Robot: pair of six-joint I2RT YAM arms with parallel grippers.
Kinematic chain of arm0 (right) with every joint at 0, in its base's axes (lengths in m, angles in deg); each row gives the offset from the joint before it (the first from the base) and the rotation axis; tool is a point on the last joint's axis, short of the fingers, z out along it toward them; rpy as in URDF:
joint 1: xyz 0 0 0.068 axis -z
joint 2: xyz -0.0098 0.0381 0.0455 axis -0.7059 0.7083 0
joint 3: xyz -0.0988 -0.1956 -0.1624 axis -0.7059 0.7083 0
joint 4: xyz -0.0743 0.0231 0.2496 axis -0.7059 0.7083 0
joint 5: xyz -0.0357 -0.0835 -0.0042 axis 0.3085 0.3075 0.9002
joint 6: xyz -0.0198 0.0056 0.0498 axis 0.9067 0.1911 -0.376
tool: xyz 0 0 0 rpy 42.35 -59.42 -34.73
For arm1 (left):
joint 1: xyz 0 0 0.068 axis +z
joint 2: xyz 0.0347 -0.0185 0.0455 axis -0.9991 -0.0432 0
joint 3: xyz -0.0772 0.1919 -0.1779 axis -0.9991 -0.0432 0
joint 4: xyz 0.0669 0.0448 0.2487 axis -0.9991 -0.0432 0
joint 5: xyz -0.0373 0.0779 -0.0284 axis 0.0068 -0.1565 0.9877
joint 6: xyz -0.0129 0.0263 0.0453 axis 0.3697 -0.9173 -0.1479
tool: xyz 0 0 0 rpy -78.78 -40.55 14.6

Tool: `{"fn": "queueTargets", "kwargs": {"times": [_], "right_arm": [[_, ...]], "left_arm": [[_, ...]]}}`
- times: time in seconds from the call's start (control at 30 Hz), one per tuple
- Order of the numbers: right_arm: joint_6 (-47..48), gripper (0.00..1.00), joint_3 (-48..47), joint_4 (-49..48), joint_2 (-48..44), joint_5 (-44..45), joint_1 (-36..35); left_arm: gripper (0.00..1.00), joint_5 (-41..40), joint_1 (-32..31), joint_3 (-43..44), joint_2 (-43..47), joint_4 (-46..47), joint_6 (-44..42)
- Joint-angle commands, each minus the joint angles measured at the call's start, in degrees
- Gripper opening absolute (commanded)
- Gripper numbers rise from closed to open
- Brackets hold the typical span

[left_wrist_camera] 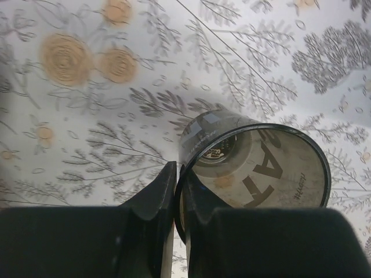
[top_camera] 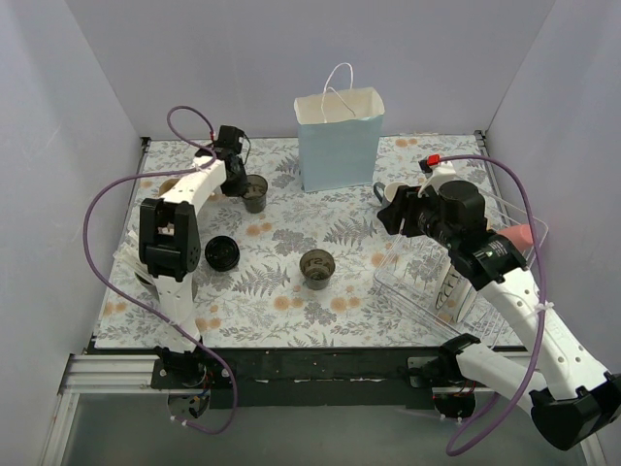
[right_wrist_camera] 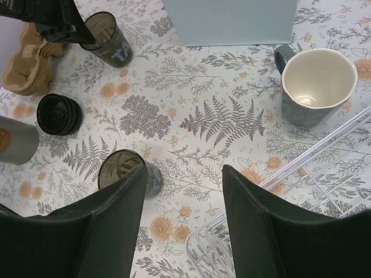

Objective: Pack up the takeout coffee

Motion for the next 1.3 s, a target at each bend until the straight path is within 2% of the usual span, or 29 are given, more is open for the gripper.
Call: {"fn": "queueTargets", "kwargs": {"times": [0.0, 0.03, 0.13, 0.17, 0.27, 0.37, 0.53, 0.67, 0.73, 0.87, 0.93, 1.07, 1.27], "right_arm": [[1.5, 0.63, -2.7, -1.1, 0.4, -0.3, 0.2], [1.6, 0.63, -2.7, -1.0, 0.5, -0.3, 0.3], [1.6, 0.64, -2.7, -0.8, 0.6, -0.3, 0.3], [1.8, 0.64, -2.7, -0.7, 0.6, -0.3, 0.3], [1.6, 0.64, -2.7, -0.8, 0.6, -2.1, 0.2], [1.6, 0.64, -2.7, -1.0, 0.5, -2.8, 0.2], [1.5, 0.64, -2.3, -0.7, 0.0, -4.2, 0.2], [1.1, 0.64, -0.6, -0.7, -1.1, -5.0, 0.2], [1.0, 0.64, 0.0, -0.6, -1.5, -5.4, 0.3], [1.0, 0.64, 0.4, 0.5, -1.9, -5.9, 0.2], [1.1, 0.64, 0.7, 0.8, -2.2, -6.0, 0.2], [0.9, 0.64, 1.6, 1.0, -3.6, -6.0, 0.2], [0.6, 0.64, 1.5, 1.6, -4.2, -6.2, 0.1]], "left_arm": [[0.09, 1.3, 2.0, 3.7, 1.2, -1.1, -0.8], [0.17, 1.3, 2.2, 4.7, 0.9, -1.2, -1.0], [0.32, 0.8, 2.3, 6.4, 1.2, -1.6, -2.0], [0.43, 0.6, 2.3, 6.8, 1.4, -1.9, -2.3], [0.58, -1.3, 2.3, 7.3, 3.2, -2.2, -3.2], [0.63, -2.3, 2.3, 8.4, 5.0, -3.9, -3.7], [0.65, -6.0, 2.3, 6.3, 9.9, -7.7, -2.1], [0.66, -10.0, 2.2, -1.8, 18.0, -7.8, 1.0], [0.66, -10.8, 2.2, -8.7, 24.0, -6.2, 1.7], [0.62, -8.2, 1.1, -18.3, 32.5, -4.9, 4.7], [0.61, -9.3, -1.6, -23.4, 36.1, -4.0, 6.0], [0.59, -10.6, -6.4, -30.1, 37.8, -1.6, 7.6], [0.58, -12.4, -9.0, -34.0, 32.9, -0.9, 9.4]]}}
